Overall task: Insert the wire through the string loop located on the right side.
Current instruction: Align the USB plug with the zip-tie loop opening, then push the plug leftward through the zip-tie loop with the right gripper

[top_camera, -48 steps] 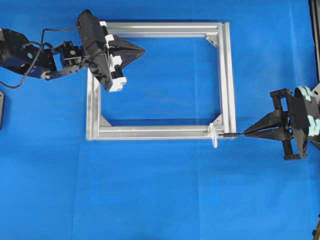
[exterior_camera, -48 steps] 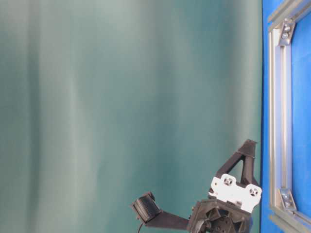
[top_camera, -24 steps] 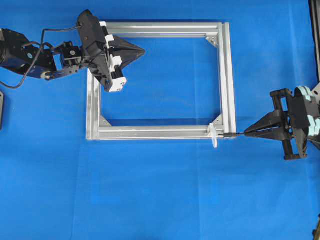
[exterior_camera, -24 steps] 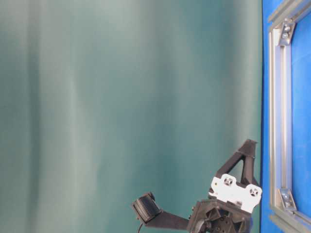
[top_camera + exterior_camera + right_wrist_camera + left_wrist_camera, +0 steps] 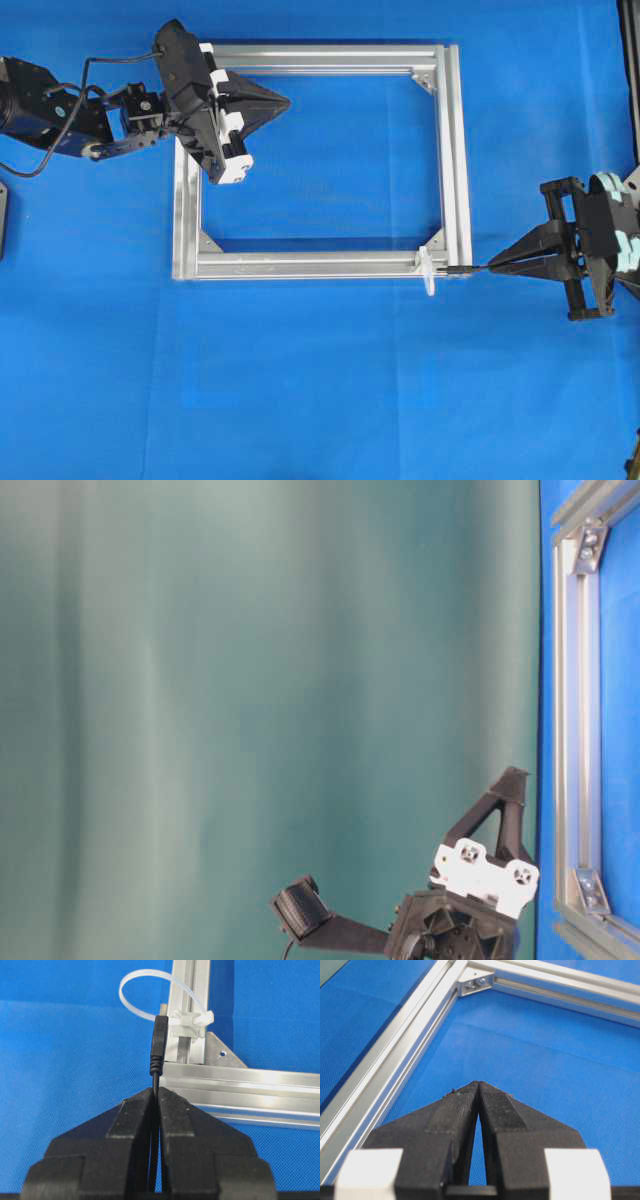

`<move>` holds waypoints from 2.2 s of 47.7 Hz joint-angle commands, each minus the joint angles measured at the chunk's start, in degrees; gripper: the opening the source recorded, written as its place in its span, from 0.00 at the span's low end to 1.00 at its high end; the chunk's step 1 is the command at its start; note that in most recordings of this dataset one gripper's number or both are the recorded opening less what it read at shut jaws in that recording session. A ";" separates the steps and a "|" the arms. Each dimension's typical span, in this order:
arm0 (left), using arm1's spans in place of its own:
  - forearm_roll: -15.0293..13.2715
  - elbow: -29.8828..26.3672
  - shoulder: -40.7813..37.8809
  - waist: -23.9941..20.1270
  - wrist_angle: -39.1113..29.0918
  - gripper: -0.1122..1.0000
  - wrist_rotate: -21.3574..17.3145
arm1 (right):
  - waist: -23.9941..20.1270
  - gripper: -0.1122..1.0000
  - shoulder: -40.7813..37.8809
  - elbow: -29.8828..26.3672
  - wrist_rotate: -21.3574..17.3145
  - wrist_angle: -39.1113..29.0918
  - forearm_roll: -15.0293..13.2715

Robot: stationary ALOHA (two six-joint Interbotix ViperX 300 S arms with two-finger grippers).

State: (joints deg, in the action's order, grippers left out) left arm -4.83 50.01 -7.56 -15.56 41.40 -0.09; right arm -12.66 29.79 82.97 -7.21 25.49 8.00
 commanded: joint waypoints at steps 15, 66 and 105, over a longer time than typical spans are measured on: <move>0.18 -0.53 1.76 0.09 0.35 0.12 -0.09 | 0.00 0.07 0.00 -0.44 0.09 0.62 0.18; 0.18 -0.44 1.76 0.09 0.35 0.12 -0.09 | 0.00 0.07 -4.13 -3.78 0.09 2.55 0.18; 0.18 -0.18 1.93 0.09 0.44 0.12 0.00 | 0.44 0.07 -21.18 -13.97 0.35 8.88 2.11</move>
State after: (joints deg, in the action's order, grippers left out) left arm -4.83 50.10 -7.56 -15.56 41.40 -0.09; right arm -12.39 8.26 69.61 -6.94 33.84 10.02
